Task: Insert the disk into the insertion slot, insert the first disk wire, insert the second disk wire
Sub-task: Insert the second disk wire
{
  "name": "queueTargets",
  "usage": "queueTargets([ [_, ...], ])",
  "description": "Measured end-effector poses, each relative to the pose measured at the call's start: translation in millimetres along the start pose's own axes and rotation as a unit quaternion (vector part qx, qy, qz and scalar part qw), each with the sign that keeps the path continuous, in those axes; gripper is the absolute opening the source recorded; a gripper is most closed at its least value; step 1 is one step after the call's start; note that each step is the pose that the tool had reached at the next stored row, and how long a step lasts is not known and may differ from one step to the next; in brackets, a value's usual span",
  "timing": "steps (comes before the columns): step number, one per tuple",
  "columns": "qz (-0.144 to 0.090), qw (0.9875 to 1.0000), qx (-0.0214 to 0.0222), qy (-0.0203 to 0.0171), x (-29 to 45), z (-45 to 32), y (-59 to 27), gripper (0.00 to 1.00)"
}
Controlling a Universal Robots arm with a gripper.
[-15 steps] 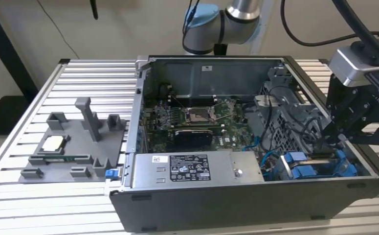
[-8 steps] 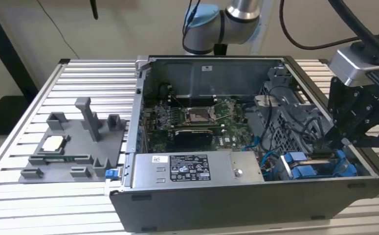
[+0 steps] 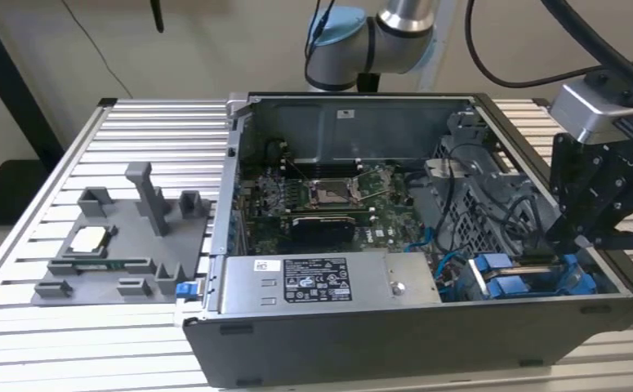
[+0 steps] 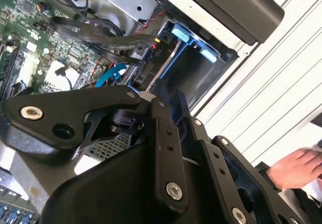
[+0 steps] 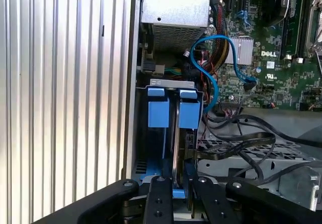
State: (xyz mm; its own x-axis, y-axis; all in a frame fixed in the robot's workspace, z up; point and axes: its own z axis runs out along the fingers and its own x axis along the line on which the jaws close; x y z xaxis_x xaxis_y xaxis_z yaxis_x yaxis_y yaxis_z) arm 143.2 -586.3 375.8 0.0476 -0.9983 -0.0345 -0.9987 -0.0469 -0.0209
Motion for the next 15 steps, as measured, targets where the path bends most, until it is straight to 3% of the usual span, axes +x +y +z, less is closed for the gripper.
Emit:
queueTargets([
  [4,0.000,1.0000,0.0000,0.0000,-0.9,-3.4,-0.1,0.24],
  [9,0.000,1.0000,0.0000,-0.0003,-2.5,-16.7,-0.4,0.24],
  [15,0.000,1.0000,0.0000,-0.0002,-2.5,-17.2,-0.4,0.24],
])
